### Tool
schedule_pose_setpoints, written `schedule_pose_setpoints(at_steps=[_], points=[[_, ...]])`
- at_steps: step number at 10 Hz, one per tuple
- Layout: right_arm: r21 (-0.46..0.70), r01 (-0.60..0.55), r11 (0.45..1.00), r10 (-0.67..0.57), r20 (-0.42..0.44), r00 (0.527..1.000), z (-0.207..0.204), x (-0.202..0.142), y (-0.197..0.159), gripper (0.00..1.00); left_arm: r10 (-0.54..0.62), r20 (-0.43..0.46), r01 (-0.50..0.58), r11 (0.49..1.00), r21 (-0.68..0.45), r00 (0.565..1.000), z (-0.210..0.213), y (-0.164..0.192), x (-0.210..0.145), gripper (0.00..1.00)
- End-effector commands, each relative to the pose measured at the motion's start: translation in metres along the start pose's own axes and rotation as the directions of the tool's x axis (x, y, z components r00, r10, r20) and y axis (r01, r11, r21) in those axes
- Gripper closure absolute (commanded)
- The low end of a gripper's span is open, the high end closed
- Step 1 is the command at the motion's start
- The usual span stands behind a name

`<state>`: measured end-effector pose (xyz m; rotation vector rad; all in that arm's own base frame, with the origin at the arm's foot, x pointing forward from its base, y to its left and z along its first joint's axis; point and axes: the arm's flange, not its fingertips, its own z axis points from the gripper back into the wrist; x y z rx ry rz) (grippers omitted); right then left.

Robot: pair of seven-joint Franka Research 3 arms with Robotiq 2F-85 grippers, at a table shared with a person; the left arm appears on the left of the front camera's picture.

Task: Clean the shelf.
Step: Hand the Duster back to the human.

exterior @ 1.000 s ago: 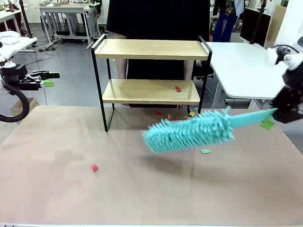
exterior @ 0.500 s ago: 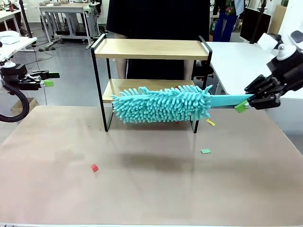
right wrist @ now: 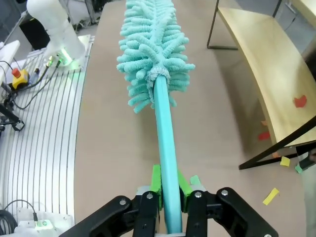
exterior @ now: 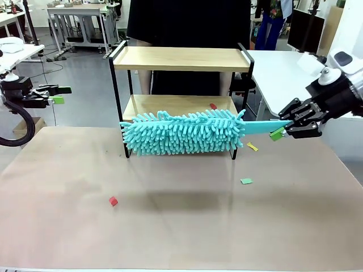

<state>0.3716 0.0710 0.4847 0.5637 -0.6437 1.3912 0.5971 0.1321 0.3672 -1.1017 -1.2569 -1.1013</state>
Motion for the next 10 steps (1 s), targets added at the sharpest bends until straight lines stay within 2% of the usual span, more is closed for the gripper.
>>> schedule_pose_setpoints(at_steps=[1,3,6,7,10], points=[[-0.007,-0.031,1.000,0.031,0.028,0.999,0.002,0.007,0.006,0.88,0.000,0.000,0.000,1.000,0.000,1.000,0.000,0.000,0.000,0.00],[-0.007,-0.031,1.000,0.031,0.028,0.999,0.002,0.007,0.006,0.88,0.027,0.032,-0.027,1.000,0.012,0.999,0.002,-0.055,0.015,0.00],[-0.007,-0.031,1.000,0.031,0.028,0.999,0.002,0.007,0.006,0.88,-0.027,0.034,0.025,0.998,0.051,0.999,-0.011,-0.143,0.034,0.00],[-0.007,-0.031,1.000,0.031,0.028,0.999,0.002,0.007,0.006,0.88,-0.036,0.032,0.033,0.995,0.099,0.999,-0.017,-0.169,0.036,0.00],[-0.007,-0.031,1.000,0.031,0.028,0.999,0.002,0.007,0.006,0.88,0.034,0.100,-0.048,0.989,0.142,0.994,-0.056,-0.202,0.010,0.00]])
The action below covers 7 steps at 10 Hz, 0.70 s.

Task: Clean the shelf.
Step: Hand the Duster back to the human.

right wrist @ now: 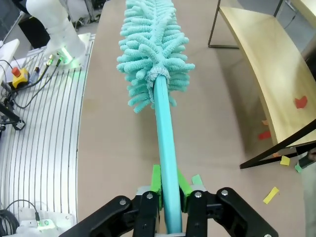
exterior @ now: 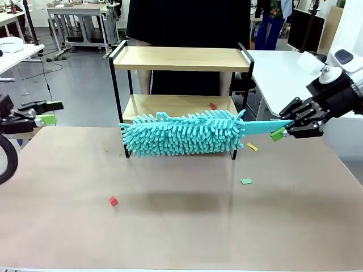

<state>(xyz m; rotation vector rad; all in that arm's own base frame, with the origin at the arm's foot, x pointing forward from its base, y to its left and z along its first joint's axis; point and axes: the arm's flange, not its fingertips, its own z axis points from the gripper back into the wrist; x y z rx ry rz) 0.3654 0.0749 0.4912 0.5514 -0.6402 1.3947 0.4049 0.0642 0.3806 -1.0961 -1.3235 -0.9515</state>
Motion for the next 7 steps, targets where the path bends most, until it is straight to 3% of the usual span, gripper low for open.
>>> schedule_pose_setpoints(at_steps=[1,3,4,6,7], points=[[-0.002,-0.027,1.000,0.027,0.038,0.999,0.000,0.000,-0.001,0.88,0.002,0.020,-0.003,1.000,0.021,1.000,-0.027,-0.011,-0.008,0.00],[-0.002,-0.027,1.000,0.027,0.038,0.999,0.000,0.000,-0.001,0.88,0.029,-0.042,-0.030,0.999,-0.024,0.999,-0.046,-0.021,-0.009,0.00],[-0.002,-0.027,1.000,0.027,0.038,0.999,0.000,0.000,-0.001,0.88,0.031,0.000,-0.031,1.000,-0.005,1.000,-0.027,-0.016,-0.016,0.00],[-0.002,-0.027,1.000,0.027,0.038,0.999,0.000,0.000,-0.001,0.88,0.033,-0.023,-0.033,0.999,-0.026,0.999,-0.041,-0.020,-0.018,0.00],[-0.002,-0.027,1.000,0.027,0.038,0.999,0.000,0.000,-0.001,0.88,-0.034,-0.034,0.029,0.990,-0.140,0.999,-0.070,-0.035,-0.022,0.00]])
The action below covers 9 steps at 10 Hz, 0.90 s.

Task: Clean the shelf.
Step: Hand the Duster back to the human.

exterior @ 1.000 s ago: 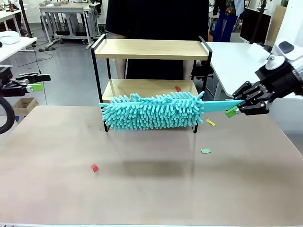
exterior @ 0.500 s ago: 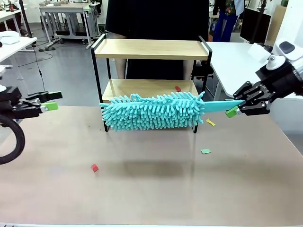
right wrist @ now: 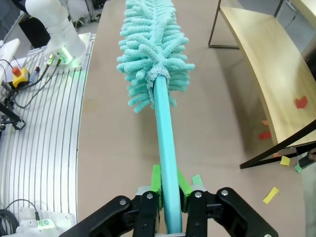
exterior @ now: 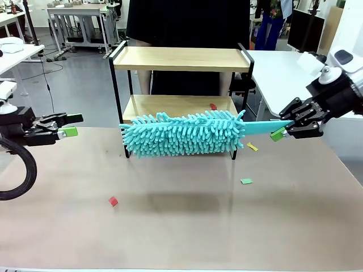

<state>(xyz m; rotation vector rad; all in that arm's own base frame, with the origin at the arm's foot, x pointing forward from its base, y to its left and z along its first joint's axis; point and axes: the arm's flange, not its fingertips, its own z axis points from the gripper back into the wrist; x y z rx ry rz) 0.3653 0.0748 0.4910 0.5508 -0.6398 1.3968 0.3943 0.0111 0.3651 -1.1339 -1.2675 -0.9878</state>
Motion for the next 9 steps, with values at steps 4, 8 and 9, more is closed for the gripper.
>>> schedule_pose_setpoints(at_steps=[4,8,9], points=[[-0.003,-0.025,1.000,0.025,0.039,0.999,0.000,0.000,-0.001,0.88,-0.081,0.048,0.089,0.975,-0.205,0.996,-0.071,-0.045,-0.002,0.00],[-0.003,-0.025,1.000,0.025,0.039,0.999,0.000,0.000,-0.001,0.88,-0.113,0.105,0.129,0.978,-0.163,0.988,-0.104,-0.046,-0.011,0.00],[-0.003,-0.025,1.000,0.025,0.039,0.999,0.000,0.000,-0.001,0.88,-0.114,0.109,0.129,0.982,-0.140,0.987,-0.110,-0.046,-0.012,0.00]])
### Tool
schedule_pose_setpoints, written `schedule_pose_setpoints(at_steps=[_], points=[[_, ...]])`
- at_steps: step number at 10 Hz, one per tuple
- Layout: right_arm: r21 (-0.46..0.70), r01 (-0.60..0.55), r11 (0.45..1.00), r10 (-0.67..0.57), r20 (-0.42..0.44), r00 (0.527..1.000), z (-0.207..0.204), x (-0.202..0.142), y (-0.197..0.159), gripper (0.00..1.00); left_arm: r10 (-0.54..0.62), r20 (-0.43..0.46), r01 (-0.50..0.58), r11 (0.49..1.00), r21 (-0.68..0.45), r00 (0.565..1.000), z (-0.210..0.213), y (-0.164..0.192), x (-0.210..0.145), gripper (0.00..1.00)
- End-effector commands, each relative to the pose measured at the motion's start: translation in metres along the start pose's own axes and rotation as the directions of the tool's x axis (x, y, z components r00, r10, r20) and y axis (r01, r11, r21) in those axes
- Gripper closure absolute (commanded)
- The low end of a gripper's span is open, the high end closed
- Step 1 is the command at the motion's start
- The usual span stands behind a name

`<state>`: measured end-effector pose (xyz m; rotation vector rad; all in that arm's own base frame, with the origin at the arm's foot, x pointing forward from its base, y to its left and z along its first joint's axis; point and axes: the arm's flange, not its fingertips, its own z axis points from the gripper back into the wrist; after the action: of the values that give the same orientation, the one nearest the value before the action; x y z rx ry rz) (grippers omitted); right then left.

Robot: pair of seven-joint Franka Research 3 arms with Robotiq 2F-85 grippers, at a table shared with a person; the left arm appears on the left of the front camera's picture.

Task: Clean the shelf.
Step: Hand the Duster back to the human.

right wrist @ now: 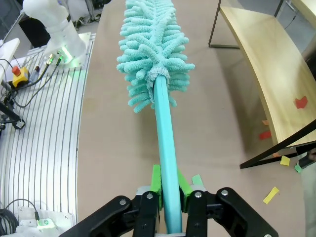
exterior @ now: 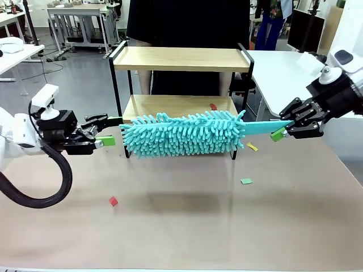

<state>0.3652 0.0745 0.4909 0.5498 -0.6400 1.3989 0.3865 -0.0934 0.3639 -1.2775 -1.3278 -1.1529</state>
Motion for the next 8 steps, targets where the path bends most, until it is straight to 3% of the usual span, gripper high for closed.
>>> schedule_pose_setpoints(at_steps=[1,5,8], points=[[-0.003,-0.023,1.000,0.023,0.039,0.999,-0.001,0.000,-0.001,0.88,-0.018,0.004,0.018,0.999,0.030,1.000,-0.019,-0.016,-0.005,0.00],[-0.003,-0.023,1.000,0.023,0.039,0.999,-0.001,0.000,-0.001,0.88,0.017,-0.028,-0.016,1.000,0.017,0.999,-0.052,-0.016,-0.019,0.00],[-0.003,-0.023,1.000,0.023,0.039,0.999,-0.001,0.000,-0.001,0.88,0.028,0.017,-0.028,0.999,0.016,0.999,-0.075,-0.020,-0.021,0.00]])
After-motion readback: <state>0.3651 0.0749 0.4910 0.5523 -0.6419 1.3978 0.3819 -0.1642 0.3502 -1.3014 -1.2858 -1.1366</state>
